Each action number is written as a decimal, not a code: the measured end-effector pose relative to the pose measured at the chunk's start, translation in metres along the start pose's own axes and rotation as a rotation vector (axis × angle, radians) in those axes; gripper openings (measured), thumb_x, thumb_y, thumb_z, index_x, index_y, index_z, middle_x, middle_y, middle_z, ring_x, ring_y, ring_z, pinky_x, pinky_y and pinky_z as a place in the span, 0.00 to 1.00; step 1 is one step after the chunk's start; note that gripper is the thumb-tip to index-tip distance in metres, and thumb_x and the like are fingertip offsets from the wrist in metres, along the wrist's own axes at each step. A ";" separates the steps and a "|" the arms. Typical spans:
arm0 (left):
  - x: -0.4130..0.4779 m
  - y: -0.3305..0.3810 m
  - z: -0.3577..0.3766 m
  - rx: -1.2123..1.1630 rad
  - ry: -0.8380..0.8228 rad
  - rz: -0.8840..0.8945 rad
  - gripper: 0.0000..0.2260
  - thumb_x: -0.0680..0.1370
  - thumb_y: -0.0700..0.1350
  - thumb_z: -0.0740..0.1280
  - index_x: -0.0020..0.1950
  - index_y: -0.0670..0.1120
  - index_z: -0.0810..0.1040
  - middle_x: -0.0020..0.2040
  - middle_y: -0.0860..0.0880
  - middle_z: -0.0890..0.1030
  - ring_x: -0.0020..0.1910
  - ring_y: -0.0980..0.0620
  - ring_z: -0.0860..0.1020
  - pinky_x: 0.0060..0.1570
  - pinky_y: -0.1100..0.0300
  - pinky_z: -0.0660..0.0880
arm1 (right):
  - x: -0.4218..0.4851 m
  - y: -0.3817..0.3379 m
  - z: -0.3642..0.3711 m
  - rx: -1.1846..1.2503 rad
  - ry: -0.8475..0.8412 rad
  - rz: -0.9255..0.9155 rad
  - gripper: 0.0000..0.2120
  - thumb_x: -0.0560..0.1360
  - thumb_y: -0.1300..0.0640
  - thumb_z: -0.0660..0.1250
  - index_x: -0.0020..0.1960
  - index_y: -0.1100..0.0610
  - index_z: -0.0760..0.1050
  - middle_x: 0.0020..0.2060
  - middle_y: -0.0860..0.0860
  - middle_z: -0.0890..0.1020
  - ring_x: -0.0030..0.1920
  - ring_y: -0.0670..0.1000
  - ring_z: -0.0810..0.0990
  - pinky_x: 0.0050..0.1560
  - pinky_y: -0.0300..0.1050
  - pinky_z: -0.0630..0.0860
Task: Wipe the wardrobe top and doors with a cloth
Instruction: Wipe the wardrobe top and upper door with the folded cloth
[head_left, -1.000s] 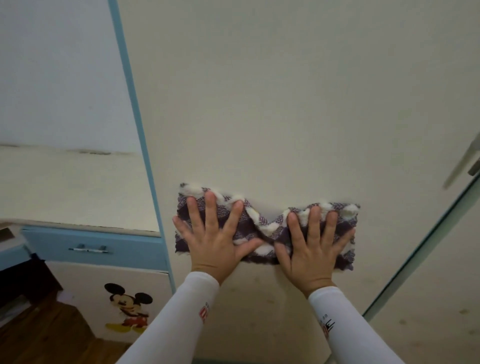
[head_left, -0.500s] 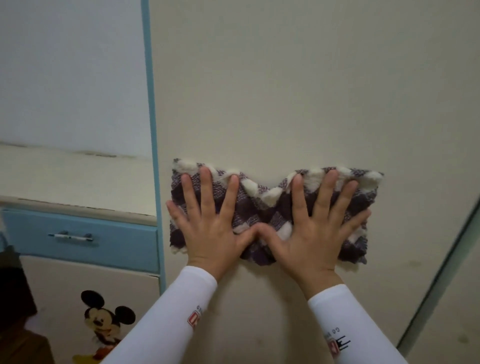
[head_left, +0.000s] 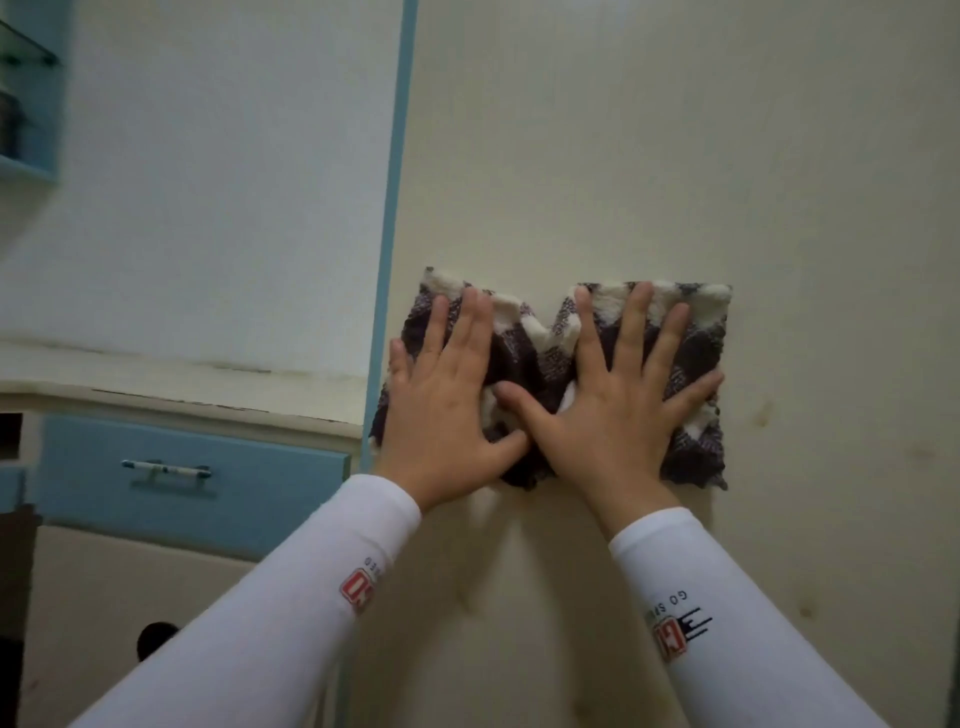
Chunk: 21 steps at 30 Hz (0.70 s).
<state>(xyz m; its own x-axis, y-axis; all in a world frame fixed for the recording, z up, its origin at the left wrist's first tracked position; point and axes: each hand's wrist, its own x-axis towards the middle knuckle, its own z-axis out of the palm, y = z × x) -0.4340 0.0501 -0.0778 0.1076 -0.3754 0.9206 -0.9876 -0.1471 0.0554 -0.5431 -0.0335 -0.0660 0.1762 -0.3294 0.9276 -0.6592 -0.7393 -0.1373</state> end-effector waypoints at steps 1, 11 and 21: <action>-0.001 -0.004 -0.006 -0.079 -0.023 0.027 0.45 0.65 0.59 0.62 0.69 0.58 0.33 0.72 0.60 0.40 0.72 0.58 0.37 0.69 0.46 0.36 | 0.000 0.000 0.002 -0.023 0.007 -0.003 0.47 0.61 0.21 0.43 0.72 0.41 0.33 0.71 0.49 0.29 0.71 0.58 0.28 0.61 0.73 0.31; -0.012 -0.019 -0.046 -0.633 0.015 -0.090 0.35 0.69 0.58 0.62 0.69 0.65 0.43 0.76 0.54 0.54 0.74 0.56 0.53 0.72 0.47 0.52 | 0.014 -0.064 0.023 -0.121 0.044 -0.101 0.36 0.67 0.36 0.37 0.71 0.44 0.31 0.75 0.57 0.37 0.72 0.65 0.33 0.58 0.78 0.34; -0.055 -0.059 -0.019 -0.524 0.015 -0.410 0.30 0.75 0.61 0.54 0.74 0.51 0.56 0.74 0.50 0.62 0.71 0.56 0.59 0.69 0.58 0.56 | -0.086 -0.065 0.058 -0.100 -0.012 -0.494 0.45 0.62 0.33 0.65 0.74 0.47 0.56 0.75 0.55 0.53 0.74 0.61 0.47 0.63 0.75 0.41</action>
<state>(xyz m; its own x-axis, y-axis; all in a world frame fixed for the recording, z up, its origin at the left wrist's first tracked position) -0.3838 0.0969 -0.1248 0.4882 -0.3704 0.7903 -0.7929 0.1902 0.5789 -0.4727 0.0085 -0.1567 0.4929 0.0382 0.8692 -0.5619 -0.7489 0.3515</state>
